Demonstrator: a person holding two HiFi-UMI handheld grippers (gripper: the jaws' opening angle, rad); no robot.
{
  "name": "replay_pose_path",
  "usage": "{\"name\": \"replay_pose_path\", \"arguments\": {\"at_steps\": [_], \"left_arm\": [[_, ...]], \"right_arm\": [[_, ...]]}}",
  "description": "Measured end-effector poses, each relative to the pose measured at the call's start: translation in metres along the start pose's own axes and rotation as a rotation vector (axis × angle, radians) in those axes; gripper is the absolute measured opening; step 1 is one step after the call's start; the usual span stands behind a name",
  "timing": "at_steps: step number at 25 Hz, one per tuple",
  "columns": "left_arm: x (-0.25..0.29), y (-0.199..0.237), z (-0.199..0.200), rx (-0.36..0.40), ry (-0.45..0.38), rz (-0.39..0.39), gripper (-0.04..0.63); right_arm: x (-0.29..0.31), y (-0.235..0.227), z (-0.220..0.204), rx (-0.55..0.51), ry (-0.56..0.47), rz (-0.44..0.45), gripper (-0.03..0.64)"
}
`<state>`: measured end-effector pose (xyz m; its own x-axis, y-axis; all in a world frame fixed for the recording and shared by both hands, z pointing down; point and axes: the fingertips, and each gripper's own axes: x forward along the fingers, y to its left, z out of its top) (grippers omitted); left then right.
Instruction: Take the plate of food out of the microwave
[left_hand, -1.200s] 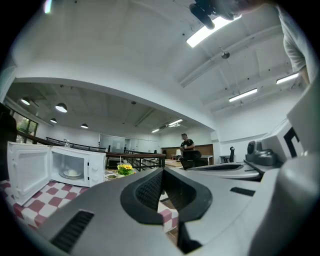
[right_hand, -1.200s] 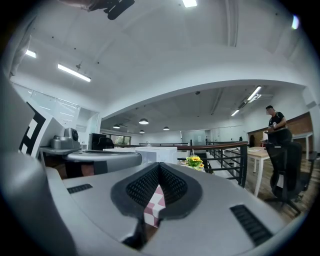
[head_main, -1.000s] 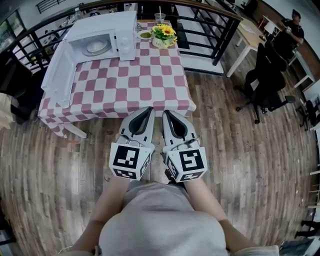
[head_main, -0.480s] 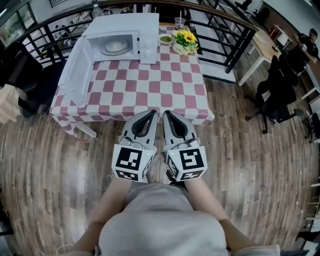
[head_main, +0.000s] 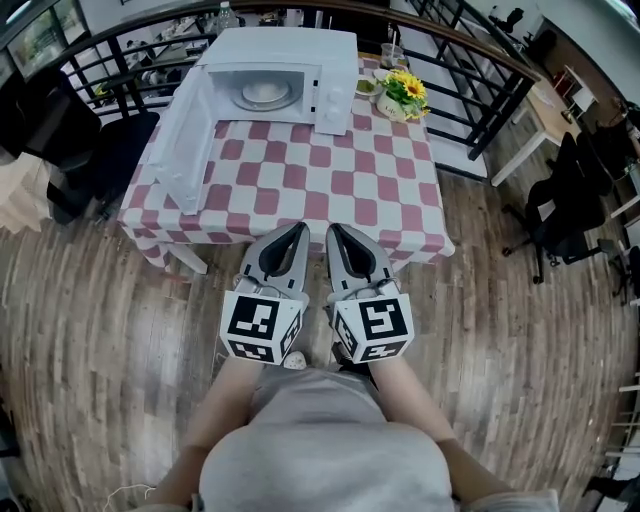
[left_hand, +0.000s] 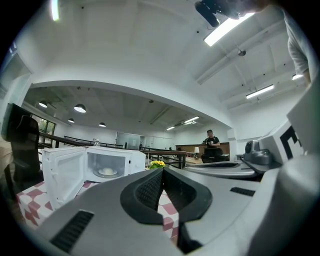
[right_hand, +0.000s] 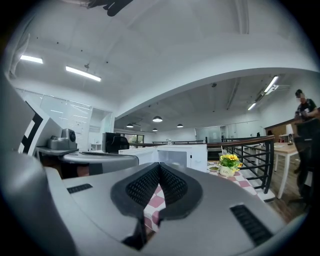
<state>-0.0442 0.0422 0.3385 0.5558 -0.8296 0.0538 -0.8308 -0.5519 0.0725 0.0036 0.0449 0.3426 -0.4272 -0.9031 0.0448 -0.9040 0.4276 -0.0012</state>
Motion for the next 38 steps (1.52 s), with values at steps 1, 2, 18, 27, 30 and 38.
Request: {"name": "replay_pose_path", "arguments": {"at_steps": [1, 2, 18, 27, 30, 38], "left_arm": [[-0.002, 0.005, 0.0, -0.006, 0.0, 0.005, 0.002], [-0.004, 0.01, 0.0, -0.012, -0.001, 0.009, 0.002], [-0.01, 0.084, 0.003, -0.042, -0.008, 0.118, 0.002], [0.027, 0.11, 0.005, -0.026, 0.001, 0.109, 0.002], [0.04, 0.118, 0.001, -0.038, 0.011, 0.104, 0.002], [0.076, 0.144, -0.002, -0.068, 0.02, 0.133, 0.002]], "right_arm": [[0.003, 0.004, 0.0, -0.002, 0.001, 0.003, 0.025], [0.006, 0.007, 0.0, -0.004, 0.003, 0.007, 0.025], [0.062, 0.028, -0.002, -0.047, 0.04, 0.072, 0.025], [0.107, 0.015, 0.001, -0.026, 0.031, 0.086, 0.025], [0.12, 0.014, 0.001, -0.038, 0.031, 0.1, 0.025], [0.157, -0.01, -0.002, -0.023, 0.032, 0.093, 0.025]]}}
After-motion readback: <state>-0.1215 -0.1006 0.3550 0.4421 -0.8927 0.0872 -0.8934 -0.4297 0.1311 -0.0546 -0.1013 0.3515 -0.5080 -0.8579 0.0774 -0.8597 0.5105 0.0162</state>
